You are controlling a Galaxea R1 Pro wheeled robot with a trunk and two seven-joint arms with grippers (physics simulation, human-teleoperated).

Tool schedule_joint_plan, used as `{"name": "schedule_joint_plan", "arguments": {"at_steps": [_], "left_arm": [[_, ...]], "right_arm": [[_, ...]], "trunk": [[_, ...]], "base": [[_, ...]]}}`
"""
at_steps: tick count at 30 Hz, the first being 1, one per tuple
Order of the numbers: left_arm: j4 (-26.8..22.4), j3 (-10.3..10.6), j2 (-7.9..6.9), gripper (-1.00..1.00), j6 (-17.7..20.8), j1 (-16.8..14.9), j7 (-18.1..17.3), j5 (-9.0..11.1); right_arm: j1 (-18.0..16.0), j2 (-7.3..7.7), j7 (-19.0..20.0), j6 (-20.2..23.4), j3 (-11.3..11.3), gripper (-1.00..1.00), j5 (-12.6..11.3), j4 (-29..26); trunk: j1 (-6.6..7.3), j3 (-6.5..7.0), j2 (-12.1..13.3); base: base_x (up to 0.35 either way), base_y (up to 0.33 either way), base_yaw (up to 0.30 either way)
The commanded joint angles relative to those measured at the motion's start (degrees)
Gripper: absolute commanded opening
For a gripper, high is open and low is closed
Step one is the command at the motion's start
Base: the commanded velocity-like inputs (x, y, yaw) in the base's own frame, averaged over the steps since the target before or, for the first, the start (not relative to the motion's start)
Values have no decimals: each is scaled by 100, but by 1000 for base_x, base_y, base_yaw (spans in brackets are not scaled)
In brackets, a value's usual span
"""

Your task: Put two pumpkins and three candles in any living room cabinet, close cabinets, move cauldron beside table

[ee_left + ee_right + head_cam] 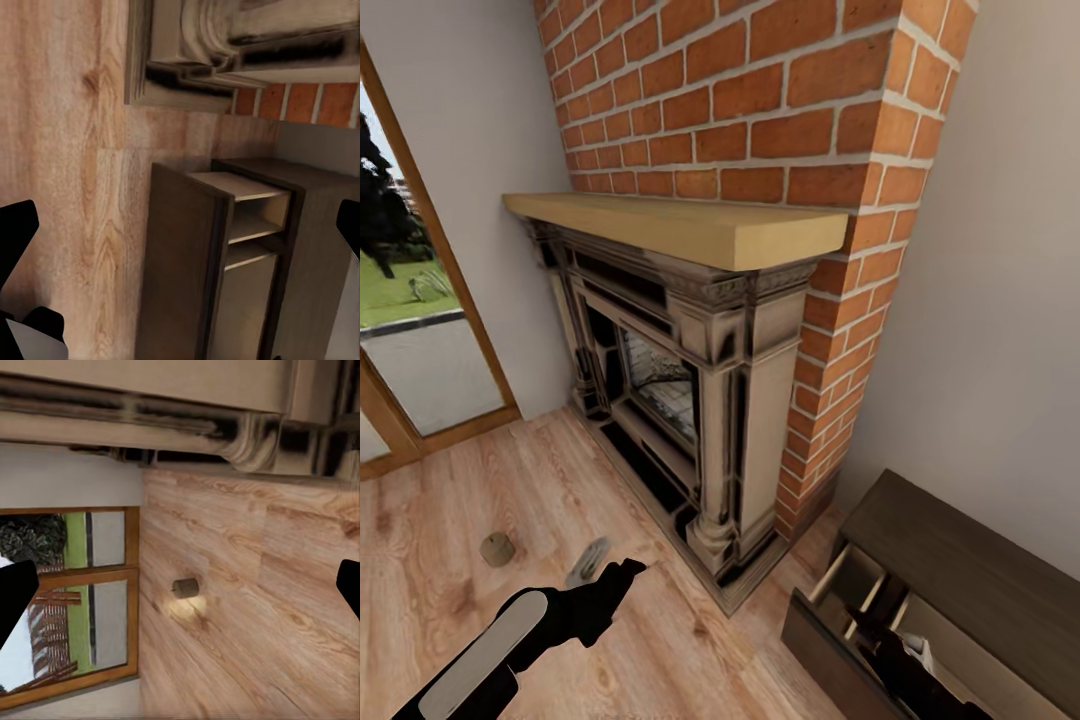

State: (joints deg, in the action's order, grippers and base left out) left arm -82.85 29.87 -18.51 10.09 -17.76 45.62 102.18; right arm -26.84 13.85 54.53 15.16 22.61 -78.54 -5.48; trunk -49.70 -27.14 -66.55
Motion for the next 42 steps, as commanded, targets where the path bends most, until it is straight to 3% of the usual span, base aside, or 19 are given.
{"name": "schedule_joint_plan", "arguments": {"at_steps": [1, 42], "left_arm": [[-3, 8, -3, 100, 11, -8, 26, 12], [-3, 9, -4, 100, 10, -8, 27, 12]], "right_arm": [[-3, 4, 14, 38, 33, 100, -62, 0], [-4, 4, 14, 13, 33, 100, -65, 1]], "trunk": [[0, -6, -4], [0, -6, -4]], "base": [[0, 0, 282], [0, 0, 282]]}}
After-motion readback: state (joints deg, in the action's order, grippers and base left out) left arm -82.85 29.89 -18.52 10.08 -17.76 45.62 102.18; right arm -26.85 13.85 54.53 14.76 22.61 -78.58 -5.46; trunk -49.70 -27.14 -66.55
